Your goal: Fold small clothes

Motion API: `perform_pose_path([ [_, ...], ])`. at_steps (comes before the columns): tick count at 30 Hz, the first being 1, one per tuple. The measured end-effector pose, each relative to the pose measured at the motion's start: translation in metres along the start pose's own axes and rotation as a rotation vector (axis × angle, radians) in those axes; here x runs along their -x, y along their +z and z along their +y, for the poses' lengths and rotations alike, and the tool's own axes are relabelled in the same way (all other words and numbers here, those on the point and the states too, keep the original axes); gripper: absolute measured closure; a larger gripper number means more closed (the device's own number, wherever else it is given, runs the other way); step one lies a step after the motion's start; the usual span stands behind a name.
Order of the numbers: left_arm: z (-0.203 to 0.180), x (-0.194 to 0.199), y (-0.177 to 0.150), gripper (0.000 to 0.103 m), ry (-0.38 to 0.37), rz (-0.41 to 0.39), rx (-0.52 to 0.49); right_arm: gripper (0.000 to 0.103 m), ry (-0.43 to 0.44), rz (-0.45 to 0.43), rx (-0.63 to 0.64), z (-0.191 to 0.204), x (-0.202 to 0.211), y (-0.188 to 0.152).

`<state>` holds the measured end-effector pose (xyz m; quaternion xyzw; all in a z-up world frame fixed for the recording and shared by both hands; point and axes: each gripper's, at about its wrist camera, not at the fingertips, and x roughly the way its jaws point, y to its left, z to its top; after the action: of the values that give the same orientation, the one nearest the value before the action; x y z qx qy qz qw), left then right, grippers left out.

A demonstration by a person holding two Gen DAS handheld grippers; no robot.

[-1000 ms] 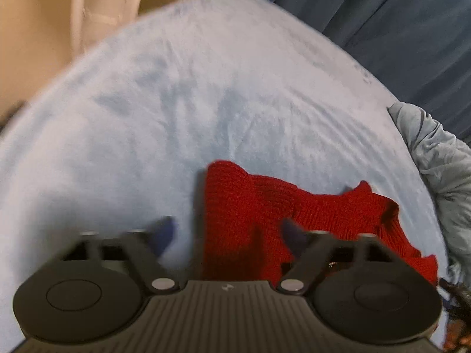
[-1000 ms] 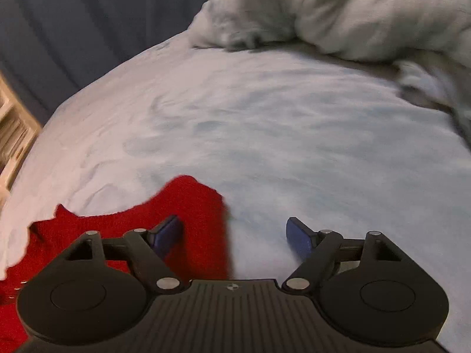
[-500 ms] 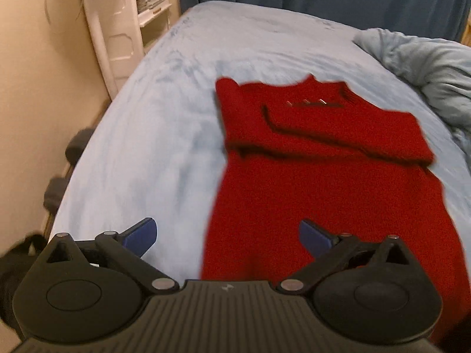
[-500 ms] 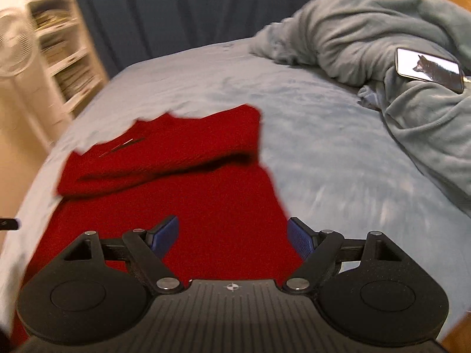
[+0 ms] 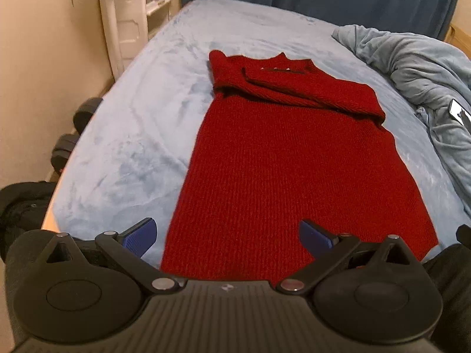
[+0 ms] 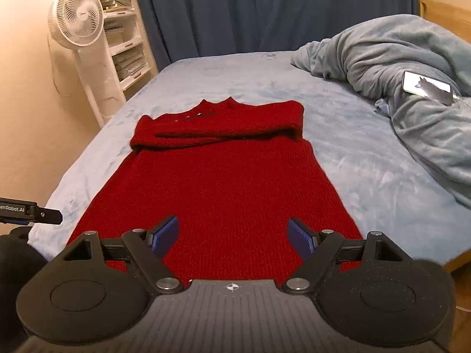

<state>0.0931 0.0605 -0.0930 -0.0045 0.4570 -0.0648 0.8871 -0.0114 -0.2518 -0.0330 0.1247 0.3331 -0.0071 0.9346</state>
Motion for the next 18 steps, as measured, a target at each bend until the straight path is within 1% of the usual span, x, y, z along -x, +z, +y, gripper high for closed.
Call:
perform_pose_path([
  [2, 0.001, 0.003, -0.004, 0.000, 0.013, -0.004, 0.004, 0.021, 0.006, 0.012, -0.014, 0.000, 0.006, -0.007],
  [6, 0.006, 0.006, -0.010, 0.000, -0.001, -0.002, 0.035, 0.021, 0.000, 0.021, -0.020, -0.003, 0.012, -0.012],
  [9, 0.009, -0.003, -0.012, 0.000, 0.024, -0.002, 0.019, 0.020, -0.019, 0.005, -0.016, -0.011, 0.012, -0.010],
  [10, 0.011, -0.008, -0.013, 0.000, 0.033, 0.011, 0.013, 0.019, -0.031, 0.004, -0.016, -0.016, 0.009, -0.009],
  [12, 0.018, -0.022, -0.015, 0.000, 0.036, 0.049, 0.005, 0.018, -0.083, 0.014, -0.054, -0.031, -0.005, -0.006],
  [14, 0.028, -0.036, -0.014, 0.000, 0.047, 0.071, 0.017, 0.018, -0.124, 0.051, -0.136, -0.054, -0.024, -0.004],
  [16, 0.037, -0.049, -0.008, 0.000, 0.046, 0.071, 0.036, 0.018, -0.159, 0.083, -0.200, -0.078, -0.044, -0.004],
  [18, 0.045, -0.064, 0.004, 0.000, 0.046, 0.064, 0.062, 0.018, -0.196, 0.122, -0.215, -0.103, -0.071, 0.002],
])
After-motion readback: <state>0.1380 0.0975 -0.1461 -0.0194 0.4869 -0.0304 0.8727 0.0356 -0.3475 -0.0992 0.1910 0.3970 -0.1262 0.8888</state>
